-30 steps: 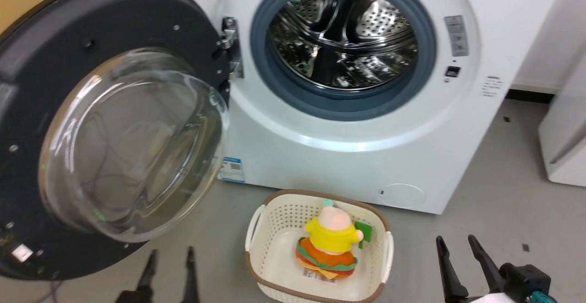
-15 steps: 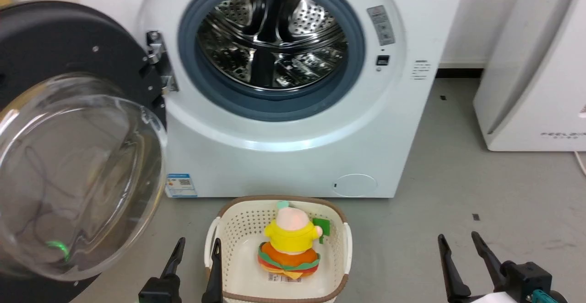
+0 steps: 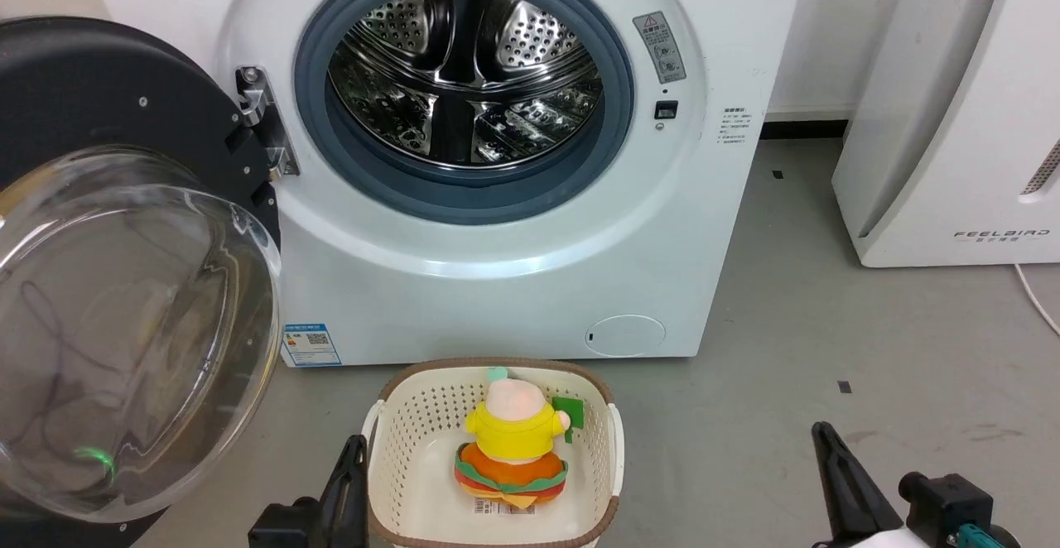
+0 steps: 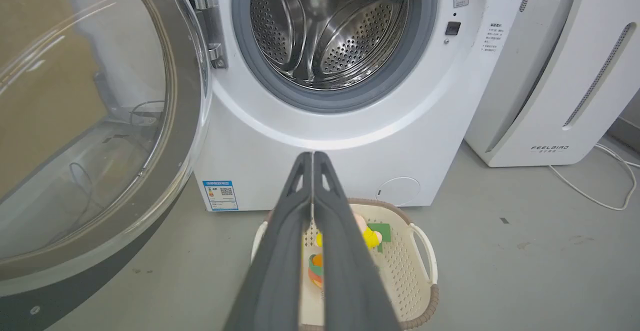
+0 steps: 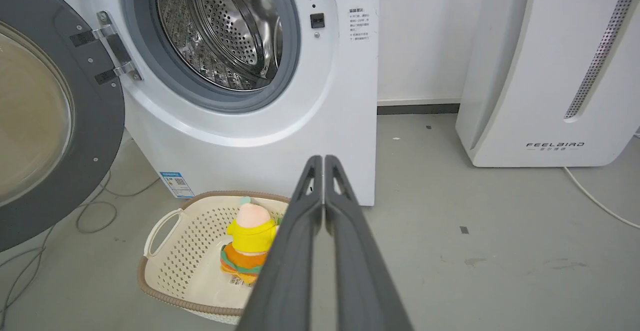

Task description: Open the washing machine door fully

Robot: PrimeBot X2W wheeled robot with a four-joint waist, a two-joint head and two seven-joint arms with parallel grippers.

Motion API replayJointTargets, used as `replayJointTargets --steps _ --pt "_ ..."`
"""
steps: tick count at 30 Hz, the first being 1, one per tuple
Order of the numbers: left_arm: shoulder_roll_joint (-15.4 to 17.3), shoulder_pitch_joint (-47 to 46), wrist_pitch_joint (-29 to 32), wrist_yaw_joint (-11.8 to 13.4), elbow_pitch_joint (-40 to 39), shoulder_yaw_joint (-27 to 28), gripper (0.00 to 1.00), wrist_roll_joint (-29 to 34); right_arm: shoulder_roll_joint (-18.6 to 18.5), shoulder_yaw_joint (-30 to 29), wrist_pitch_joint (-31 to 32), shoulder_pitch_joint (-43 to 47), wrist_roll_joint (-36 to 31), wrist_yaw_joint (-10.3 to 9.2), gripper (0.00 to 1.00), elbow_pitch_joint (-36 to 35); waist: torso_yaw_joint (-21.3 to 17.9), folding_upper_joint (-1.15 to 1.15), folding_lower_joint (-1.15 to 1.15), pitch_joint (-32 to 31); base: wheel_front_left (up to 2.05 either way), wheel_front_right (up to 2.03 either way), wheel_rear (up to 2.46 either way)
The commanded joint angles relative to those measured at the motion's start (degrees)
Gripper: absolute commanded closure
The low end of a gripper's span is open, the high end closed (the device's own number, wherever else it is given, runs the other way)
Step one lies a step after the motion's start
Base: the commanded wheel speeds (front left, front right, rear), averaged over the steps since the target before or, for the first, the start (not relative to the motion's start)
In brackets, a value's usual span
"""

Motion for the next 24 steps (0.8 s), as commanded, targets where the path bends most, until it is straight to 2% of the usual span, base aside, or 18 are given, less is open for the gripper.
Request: replayJointTargets --steps 1,24 --pt "-0.02 -0.12 0.32 -0.08 -0.22 0.17 1.0 0.17 0.0 0.0 0.24 -0.09 -0.18 0.0 1.0 -0.25 0.03 0.0 0.0 0.03 0.0 0.0 0.0" --pt "-0.23 -1.03 3.01 -0.84 -2.11 1.53 1.0 1.56 0.03 -0.22 2.2 -0.8 -1.67 0.01 1.0 -2.17 0.35 0.0 0.0 0.35 0.0 0.0 0.0"
